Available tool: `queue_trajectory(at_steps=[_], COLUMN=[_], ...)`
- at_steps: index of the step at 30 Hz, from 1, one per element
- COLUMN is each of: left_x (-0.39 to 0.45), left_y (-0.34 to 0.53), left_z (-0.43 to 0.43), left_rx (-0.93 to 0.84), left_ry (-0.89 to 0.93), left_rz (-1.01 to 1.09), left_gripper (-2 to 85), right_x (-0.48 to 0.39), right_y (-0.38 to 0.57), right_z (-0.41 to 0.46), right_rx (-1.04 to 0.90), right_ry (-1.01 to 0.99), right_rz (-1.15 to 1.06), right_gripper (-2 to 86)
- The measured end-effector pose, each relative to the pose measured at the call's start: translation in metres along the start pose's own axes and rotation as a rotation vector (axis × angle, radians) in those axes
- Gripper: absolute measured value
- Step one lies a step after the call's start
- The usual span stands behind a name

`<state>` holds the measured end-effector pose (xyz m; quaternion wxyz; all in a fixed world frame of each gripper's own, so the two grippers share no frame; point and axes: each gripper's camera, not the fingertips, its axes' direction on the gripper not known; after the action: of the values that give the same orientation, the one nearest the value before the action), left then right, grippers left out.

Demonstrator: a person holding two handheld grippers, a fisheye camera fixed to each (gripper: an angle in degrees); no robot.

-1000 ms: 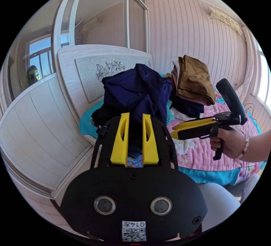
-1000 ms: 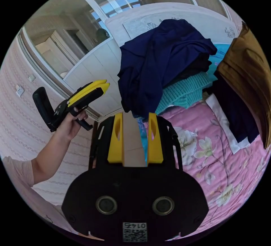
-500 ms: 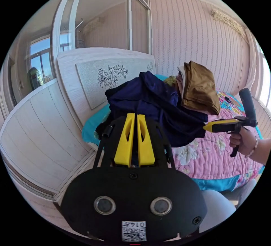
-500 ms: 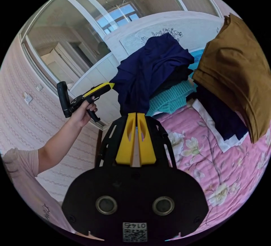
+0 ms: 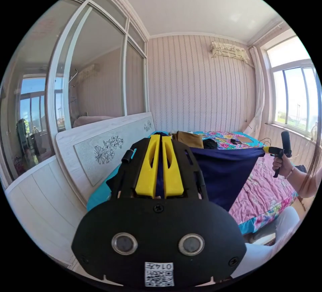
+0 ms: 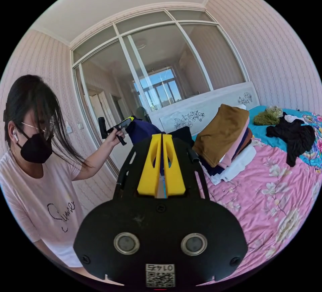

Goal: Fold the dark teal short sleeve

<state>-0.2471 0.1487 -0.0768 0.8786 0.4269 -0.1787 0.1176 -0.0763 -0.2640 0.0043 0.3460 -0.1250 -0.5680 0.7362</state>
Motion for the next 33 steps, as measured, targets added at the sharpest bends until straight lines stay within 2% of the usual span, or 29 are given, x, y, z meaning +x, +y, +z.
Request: queue_trajectory(at_steps=[5, 10, 13, 17, 20, 22, 25, 27, 33], left_x=[0.089, 0.191, 0.244, 0.291, 0.320, 0.341, 0.373, 0.389, 0.397], left_y=[-0.052, -0.108, -0.118, -0.086, -0.036, 0.003, 0.070, 0.103, 0.097], left_z=[0.072, 0.134, 0.163, 0.218, 0.246, 0.261, 0.290, 0.308, 0.323], left_rx=[-0.016, 0.011, 0.016, -0.148, -0.291, -0.389, -0.587, -0.711, -0.697], left_ry=[0.166, 0.393, 0.484, 0.634, 0.751, 0.784, 0.771, 0.773, 0.777], left_rz=[0.110, 0.182, 0.251, 0.248, 0.244, 0.262, 0.258, 0.212, 0.109], left_gripper=[-1.0, -1.0, -1.0, -1.0, -0.9, -0.9, -0.9, -0.9, -1.0], right_x=[-0.006, -0.050, -0.087, -0.094, -0.074, -0.048, -0.020, -0.007, 0.028], right_y=[0.019, 0.001, 0.007, 0.042, 0.093, 0.141, 0.184, 0.189, 0.127], right_z=[-0.102, -0.255, -0.303, -0.318, -0.309, -0.301, -0.297, -0.295, -0.251], right_rx=[0.015, 0.249, 0.186, -0.041, -0.249, -0.379, -0.432, -0.463, -0.477], right_ry=[0.185, 0.345, 0.403, 0.461, 0.477, 0.430, 0.504, 0.553, 0.581], right_rz=[0.045, -0.025, -0.085, 0.037, 0.247, 0.477, 0.682, 0.727, 0.507], right_gripper=[-0.6, -0.5, -0.6, -0.6, -0.4, -0.1, 0.5, 1.1, 6.5])
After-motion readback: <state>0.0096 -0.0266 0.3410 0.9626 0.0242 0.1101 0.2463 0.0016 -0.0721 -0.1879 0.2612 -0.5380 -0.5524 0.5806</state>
